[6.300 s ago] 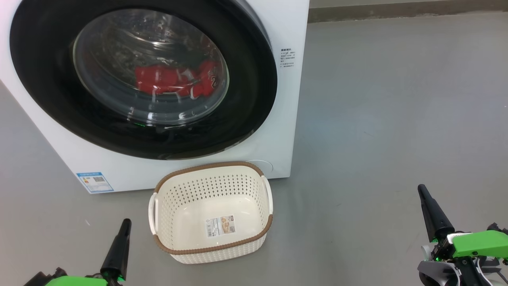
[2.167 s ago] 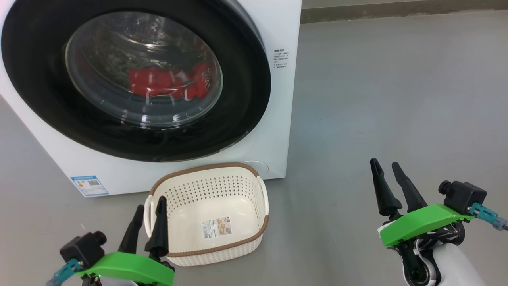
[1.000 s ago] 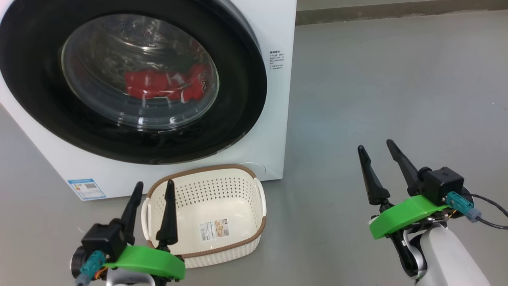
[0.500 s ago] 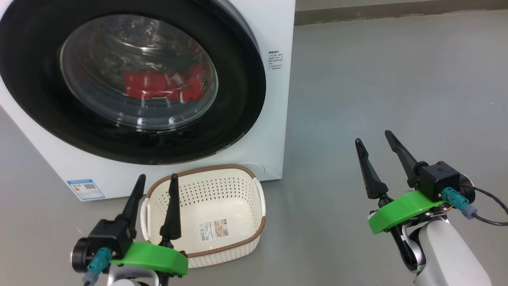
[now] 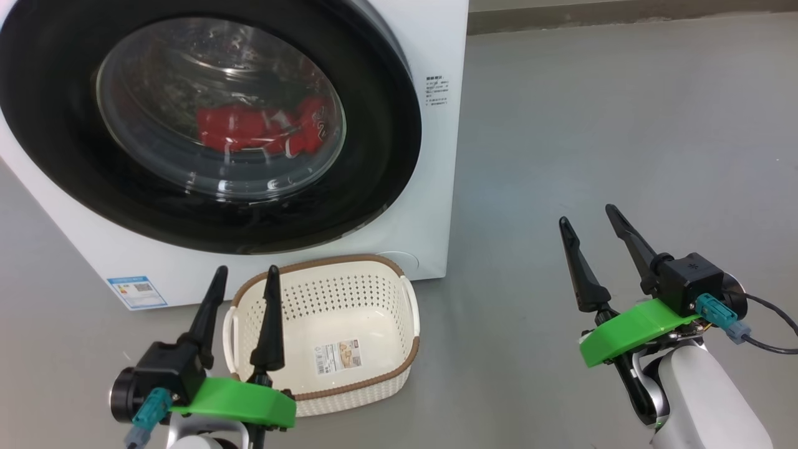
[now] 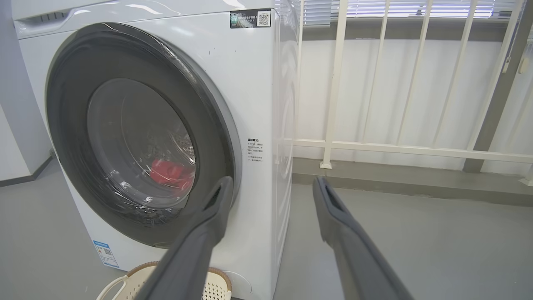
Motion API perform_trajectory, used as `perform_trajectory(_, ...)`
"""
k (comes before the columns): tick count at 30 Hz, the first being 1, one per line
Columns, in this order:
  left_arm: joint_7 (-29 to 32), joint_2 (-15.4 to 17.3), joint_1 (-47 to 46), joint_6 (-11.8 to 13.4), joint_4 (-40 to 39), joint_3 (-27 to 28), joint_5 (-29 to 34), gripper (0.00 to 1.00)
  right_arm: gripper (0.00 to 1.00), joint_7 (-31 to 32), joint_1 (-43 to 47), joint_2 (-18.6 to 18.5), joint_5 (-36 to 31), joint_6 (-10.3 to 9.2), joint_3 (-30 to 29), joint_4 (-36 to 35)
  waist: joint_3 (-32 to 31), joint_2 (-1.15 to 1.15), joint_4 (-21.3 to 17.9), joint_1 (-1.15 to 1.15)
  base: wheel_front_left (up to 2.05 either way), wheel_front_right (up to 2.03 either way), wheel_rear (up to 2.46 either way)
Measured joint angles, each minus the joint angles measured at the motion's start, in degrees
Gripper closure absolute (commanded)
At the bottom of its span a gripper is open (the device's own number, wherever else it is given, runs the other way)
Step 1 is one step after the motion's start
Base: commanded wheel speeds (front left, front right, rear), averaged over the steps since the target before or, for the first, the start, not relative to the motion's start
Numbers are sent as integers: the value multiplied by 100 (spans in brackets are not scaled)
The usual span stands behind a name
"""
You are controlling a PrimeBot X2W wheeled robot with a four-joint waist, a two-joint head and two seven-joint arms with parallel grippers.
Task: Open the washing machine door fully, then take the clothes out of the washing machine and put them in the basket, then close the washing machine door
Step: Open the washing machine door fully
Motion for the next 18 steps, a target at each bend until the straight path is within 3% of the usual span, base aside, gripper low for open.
perform_trajectory(1,0,0,0,0,-27,-2,-5,0,29,0,-1,0,0,0,-3,7,7,0,7,0,0,0,0)
perform_trajectory(2,0,1,0,0,-49,-7,-5,0,49,0,-4,0,1,0,-7,18,15,0,15,0,0,0,0)
perform_trajectory(7,0,4,0,0,-240,-82,-1,0,71,0,-182,-2,25,0,-26,90,120,0,70,0,0,0,0)
perform_trajectory(11,0,11,-1,2,-511,-144,-1,0,100,0,-328,-3,86,0,-74,114,257,0,126,0,0,0,0)
perform_trajectory(18,-1,14,-12,20,-836,-300,-1,0,100,0,-656,-9,532,0,-199,157,553,0,264,0,0,0,0)
